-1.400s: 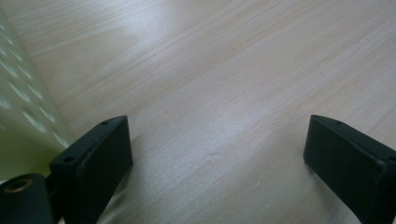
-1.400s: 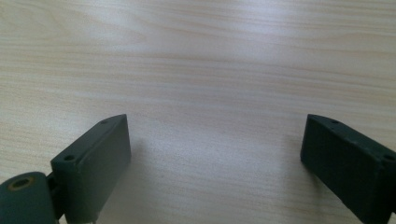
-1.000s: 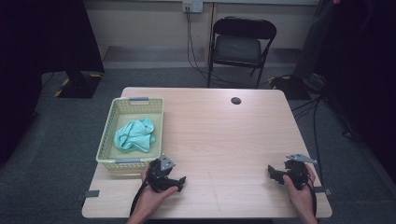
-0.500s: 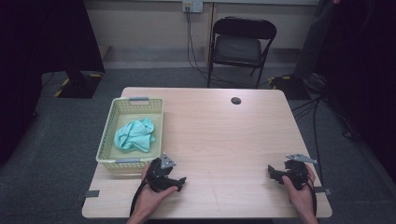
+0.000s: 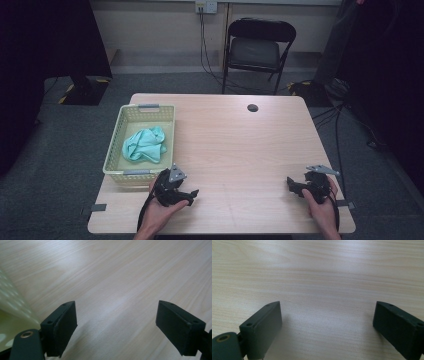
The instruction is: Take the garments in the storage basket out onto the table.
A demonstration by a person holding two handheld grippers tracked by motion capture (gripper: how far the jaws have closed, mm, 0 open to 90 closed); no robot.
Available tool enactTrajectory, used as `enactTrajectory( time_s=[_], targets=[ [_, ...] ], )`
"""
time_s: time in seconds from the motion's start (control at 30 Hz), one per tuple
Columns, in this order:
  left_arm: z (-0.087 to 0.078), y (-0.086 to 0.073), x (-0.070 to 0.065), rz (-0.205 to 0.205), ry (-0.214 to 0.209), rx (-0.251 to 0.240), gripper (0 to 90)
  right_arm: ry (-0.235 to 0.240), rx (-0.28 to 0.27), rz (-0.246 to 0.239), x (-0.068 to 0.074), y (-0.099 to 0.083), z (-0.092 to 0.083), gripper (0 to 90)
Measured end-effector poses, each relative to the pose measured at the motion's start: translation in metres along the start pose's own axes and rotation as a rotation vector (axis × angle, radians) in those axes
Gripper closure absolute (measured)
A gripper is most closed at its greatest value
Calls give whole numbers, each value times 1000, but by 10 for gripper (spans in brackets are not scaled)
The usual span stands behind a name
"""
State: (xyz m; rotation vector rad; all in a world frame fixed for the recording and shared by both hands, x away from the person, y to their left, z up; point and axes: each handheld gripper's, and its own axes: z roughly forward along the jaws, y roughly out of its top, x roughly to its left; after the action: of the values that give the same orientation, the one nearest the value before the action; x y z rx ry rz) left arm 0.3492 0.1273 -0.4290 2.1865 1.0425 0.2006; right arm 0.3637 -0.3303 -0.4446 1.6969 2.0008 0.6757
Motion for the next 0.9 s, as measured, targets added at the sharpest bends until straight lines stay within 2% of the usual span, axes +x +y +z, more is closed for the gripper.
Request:
enactTrajectory(
  time_s=[0.07, 0.17, 0.23, 0.4, 0.53, 0.7, 0.8, 0.9],
  targets=[
    [-1, 2, -4, 12, -25, -7, 169, 0, 0, 0, 0, 0, 0, 75],
    [-2, 3, -7, 18, -26, -20, 169, 0, 0, 0, 0, 0, 0, 75],
    [-4, 3, -10, 43, -31, -30, 170, 0, 0, 0, 0, 0, 0, 75],
    [-7, 5, -13, 45, -57, -43, 199, 0, 0, 0, 0, 0, 0, 75],
    [-11, 9, -17, 66, -62, -50, 168, 0, 0, 0, 0, 0, 0, 75],
    [-19, 15, -22, 74, -66, -86, 191, 0, 0, 0, 0, 0, 0, 75],
    [-22, 17, -25, 99, -57, -80, 184, 0, 0, 0, 0, 0, 0, 75],
    [-24, 18, -25, 99, -60, -81, 181, 0, 0, 0, 0, 0, 0, 75]
  ],
)
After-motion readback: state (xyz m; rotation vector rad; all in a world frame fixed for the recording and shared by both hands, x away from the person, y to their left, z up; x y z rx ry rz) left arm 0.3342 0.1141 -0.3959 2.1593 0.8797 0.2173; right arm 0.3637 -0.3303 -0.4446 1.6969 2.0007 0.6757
